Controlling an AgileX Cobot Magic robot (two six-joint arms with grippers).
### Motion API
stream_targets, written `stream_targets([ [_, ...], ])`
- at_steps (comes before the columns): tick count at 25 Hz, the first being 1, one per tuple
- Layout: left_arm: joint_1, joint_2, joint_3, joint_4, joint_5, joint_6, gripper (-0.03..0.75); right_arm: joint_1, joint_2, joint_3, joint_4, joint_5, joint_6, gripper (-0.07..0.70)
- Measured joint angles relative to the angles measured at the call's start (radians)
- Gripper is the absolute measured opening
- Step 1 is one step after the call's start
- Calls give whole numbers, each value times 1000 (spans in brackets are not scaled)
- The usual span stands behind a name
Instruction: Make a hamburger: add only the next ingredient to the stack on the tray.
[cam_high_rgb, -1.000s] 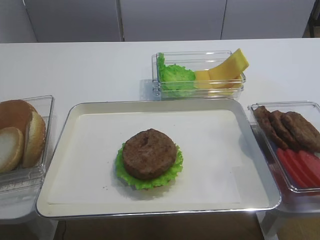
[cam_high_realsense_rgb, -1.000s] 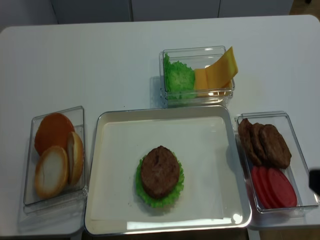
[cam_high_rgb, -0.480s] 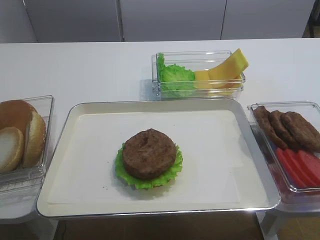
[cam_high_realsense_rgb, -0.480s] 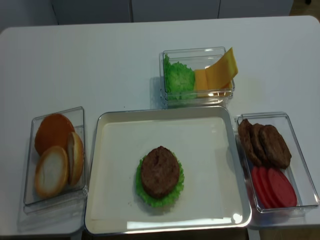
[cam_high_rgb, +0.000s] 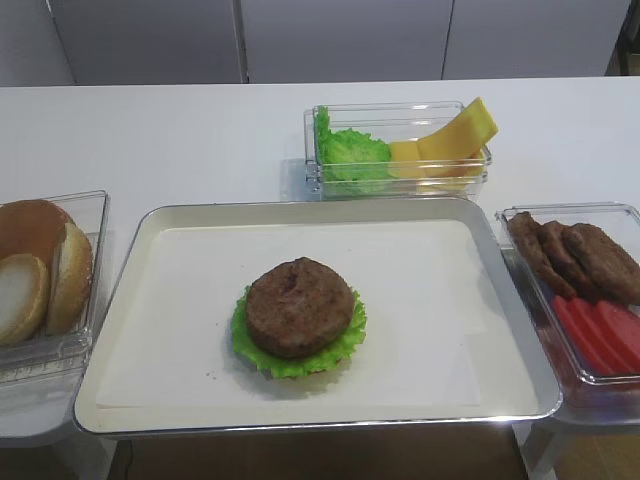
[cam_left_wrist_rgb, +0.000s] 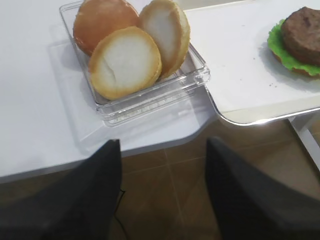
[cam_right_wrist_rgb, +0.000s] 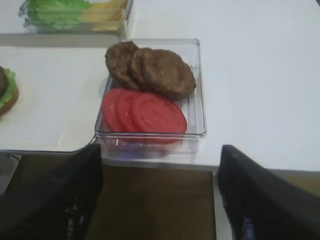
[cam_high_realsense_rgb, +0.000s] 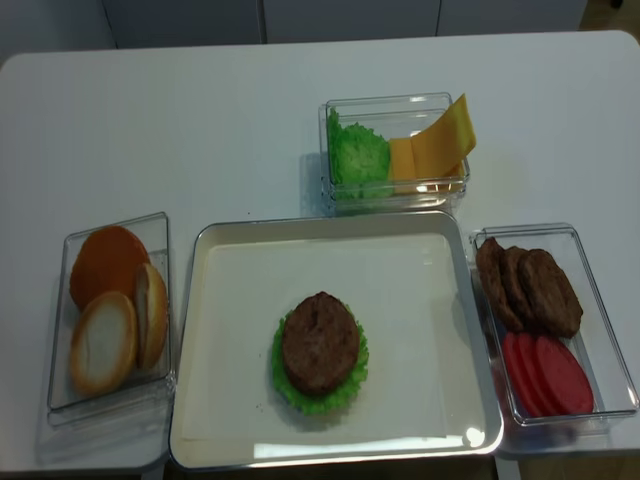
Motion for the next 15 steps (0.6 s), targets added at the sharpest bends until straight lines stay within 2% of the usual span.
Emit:
stream_targets([
  [6, 0, 0, 0, 0, 0, 0, 402, 0, 0, 65, 17, -40, -33, 512],
  [15, 0, 0, 0, 0, 0, 0, 402, 0, 0, 67, 17, -47, -37, 428],
])
